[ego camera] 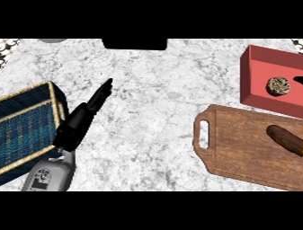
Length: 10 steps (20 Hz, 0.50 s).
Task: Pick the cupcake from the cutting board and place it in the cardboard box
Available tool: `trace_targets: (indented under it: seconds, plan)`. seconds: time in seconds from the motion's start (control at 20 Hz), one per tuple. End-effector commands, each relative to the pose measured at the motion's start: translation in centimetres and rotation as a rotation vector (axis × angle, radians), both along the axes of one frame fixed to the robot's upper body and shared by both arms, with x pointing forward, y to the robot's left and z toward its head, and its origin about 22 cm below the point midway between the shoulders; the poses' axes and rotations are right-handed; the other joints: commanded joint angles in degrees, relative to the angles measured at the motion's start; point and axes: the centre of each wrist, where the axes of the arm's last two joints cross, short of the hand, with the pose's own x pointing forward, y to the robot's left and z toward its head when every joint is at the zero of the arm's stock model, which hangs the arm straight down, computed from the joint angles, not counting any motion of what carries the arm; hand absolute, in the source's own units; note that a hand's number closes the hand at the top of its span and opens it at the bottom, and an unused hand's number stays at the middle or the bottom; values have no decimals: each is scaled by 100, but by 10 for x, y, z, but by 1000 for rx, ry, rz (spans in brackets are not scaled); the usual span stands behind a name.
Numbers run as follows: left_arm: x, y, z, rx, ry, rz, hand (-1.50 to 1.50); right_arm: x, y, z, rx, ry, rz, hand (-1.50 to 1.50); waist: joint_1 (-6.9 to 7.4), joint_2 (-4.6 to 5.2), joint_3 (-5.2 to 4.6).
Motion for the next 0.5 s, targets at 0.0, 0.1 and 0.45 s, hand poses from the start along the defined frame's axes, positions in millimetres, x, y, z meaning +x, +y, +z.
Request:
trace_targets:
  seconds: [0.0,0.1,0.45]
  plan:
    - [11,4,11,23,-8,5,0,4,-1,1,159,-134,21,-150,16,27,10]
    - [10,5,9,3,8,15,0,-1,-11,10,236,-236,-11,-150,-81,-17,5]
    - [4,2,-3,10,-9,0,0,-25,-59,39,527,-502,-51,-150,-77,-9,7]
